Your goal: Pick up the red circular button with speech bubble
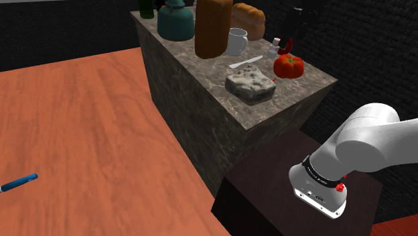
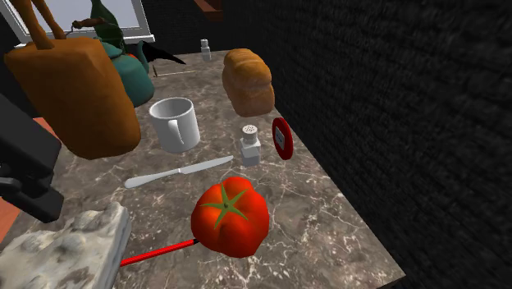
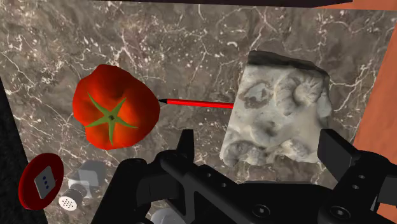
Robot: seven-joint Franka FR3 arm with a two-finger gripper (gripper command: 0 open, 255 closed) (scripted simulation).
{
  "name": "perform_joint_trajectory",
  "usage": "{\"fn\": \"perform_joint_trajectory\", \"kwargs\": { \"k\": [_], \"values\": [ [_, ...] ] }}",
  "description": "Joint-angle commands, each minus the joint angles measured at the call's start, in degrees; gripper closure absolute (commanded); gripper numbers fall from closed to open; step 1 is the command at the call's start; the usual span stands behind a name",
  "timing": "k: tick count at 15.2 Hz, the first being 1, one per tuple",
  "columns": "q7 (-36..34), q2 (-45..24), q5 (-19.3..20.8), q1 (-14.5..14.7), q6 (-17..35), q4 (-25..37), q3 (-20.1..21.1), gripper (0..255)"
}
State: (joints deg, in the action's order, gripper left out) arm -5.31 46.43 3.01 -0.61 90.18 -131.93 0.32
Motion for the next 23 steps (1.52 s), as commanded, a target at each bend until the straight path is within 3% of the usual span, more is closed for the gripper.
{"fn": "perform_joint_trajectory", "kwargs": {
  "k": [1, 13, 23],
  "values": [
    [0.0, 0.0, 0.0, 0.0, 0.0, 0.0, 0.0, 0],
    [13.3, -17.0, 4.9, -3.6, 5.6, 9.8, -13.7, 0],
    [25.6, -36.2, 2.0, -5.6, 7.5, 25.0, -24.2, 0]
  ]
}}
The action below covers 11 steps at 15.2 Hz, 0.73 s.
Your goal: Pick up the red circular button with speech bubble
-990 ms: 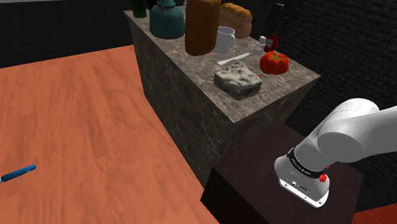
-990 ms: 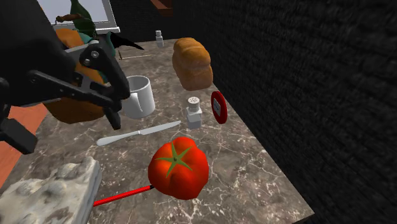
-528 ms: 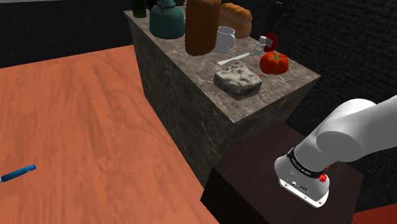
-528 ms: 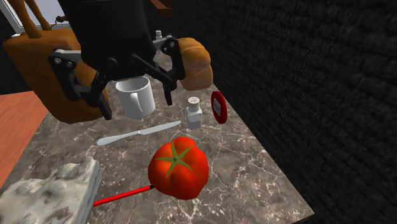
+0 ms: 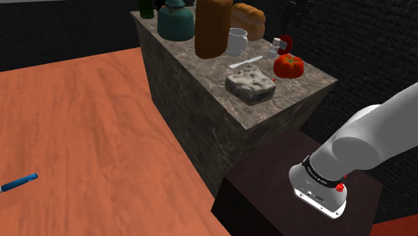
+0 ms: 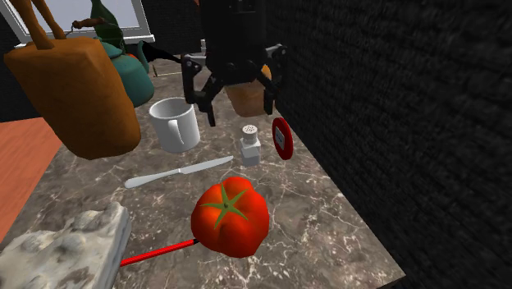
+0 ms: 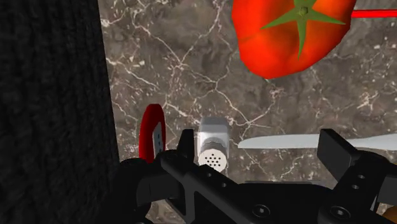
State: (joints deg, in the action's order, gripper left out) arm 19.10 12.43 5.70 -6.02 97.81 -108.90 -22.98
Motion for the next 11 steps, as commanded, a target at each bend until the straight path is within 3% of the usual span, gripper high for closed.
{"fn": "perform_joint_trajectory", "kwargs": {
  "k": [1, 9, 11],
  "values": [
    [2.6, -4.4, -1.4, -0.5, -0.2, 4.0, -1.8, 0],
    [13.3, -24.0, -10.1, -6.2, -3.4, 22.7, -7.1, 0],
    [13.2, -23.7, -10.0, -6.1, -1.8, 21.0, -7.0, 0]
  ]
}}
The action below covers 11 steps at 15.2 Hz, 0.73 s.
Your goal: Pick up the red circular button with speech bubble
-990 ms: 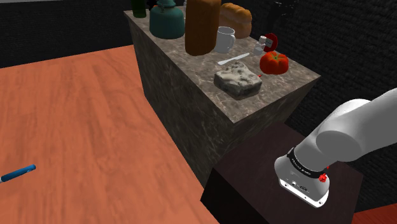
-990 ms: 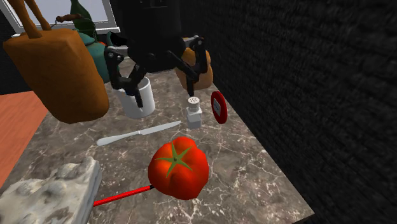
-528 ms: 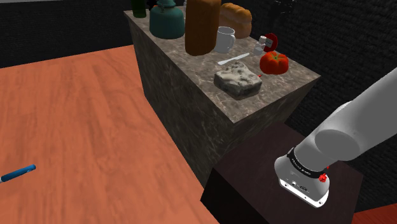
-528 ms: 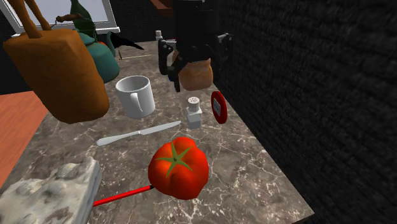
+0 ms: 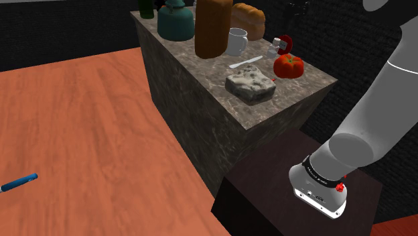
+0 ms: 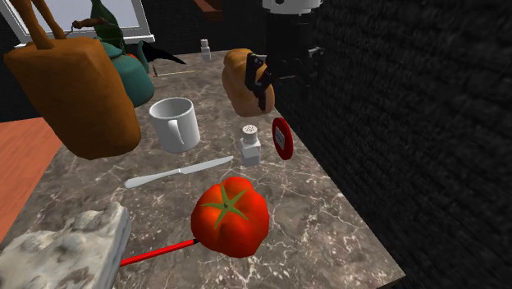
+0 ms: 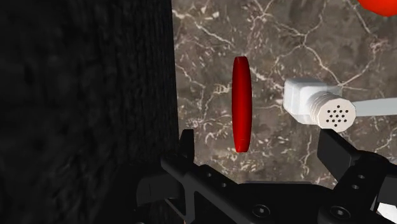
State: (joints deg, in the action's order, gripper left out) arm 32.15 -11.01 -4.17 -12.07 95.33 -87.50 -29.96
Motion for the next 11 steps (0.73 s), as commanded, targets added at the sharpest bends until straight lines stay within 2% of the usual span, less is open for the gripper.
{"fn": "perform_joint_trajectory", "kwargs": {
  "k": [1, 7, 8, 11],
  "values": [
    [0.1, -0.2, -0.1, 0.0, 1.5, -1.3, 0.0, 0],
    [0.1, -0.1, -0.1, 0.2, 5.1, -5.0, 0.1, 0],
    [0.0, -0.2, -0.1, 0.2, 5.0, -4.8, 0.2, 255],
    [0.0, -0.1, -0.1, 0.2, 5.0, -4.9, 0.2, 255]
  ]
}}
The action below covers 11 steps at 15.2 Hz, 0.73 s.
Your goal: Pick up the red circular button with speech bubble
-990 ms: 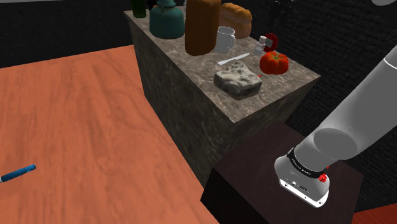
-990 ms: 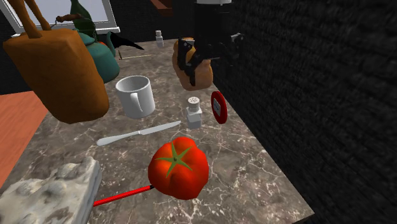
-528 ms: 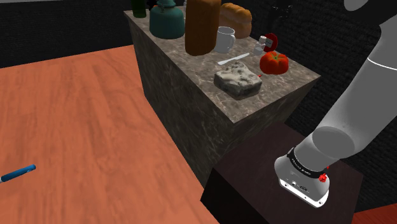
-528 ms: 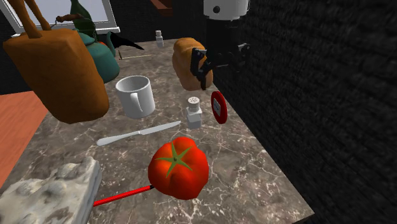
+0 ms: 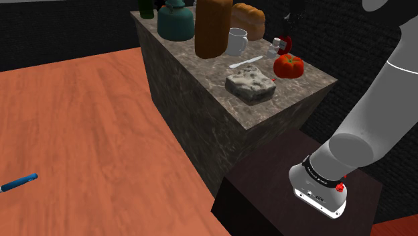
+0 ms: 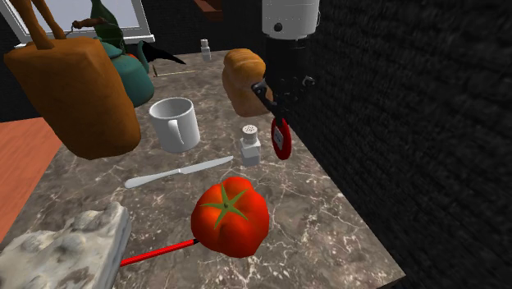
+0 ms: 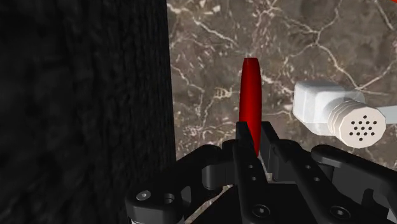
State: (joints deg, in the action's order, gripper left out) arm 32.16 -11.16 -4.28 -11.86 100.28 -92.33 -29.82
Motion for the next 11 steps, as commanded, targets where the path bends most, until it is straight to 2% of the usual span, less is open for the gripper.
{"fn": "perform_joint_trajectory", "kwargs": {
  "k": [1, 6, 11],
  "values": [
    [0.0, 0.0, 0.0, 0.0, 0.0, 0.0, 0.0, 255],
    [0.1, 0.1, 0.0, 0.0, 0.1, -0.2, 0.0, 255],
    [0.1, -0.1, 0.0, -0.3, -3.8, 3.9, -0.1, 255]
  ]
}}
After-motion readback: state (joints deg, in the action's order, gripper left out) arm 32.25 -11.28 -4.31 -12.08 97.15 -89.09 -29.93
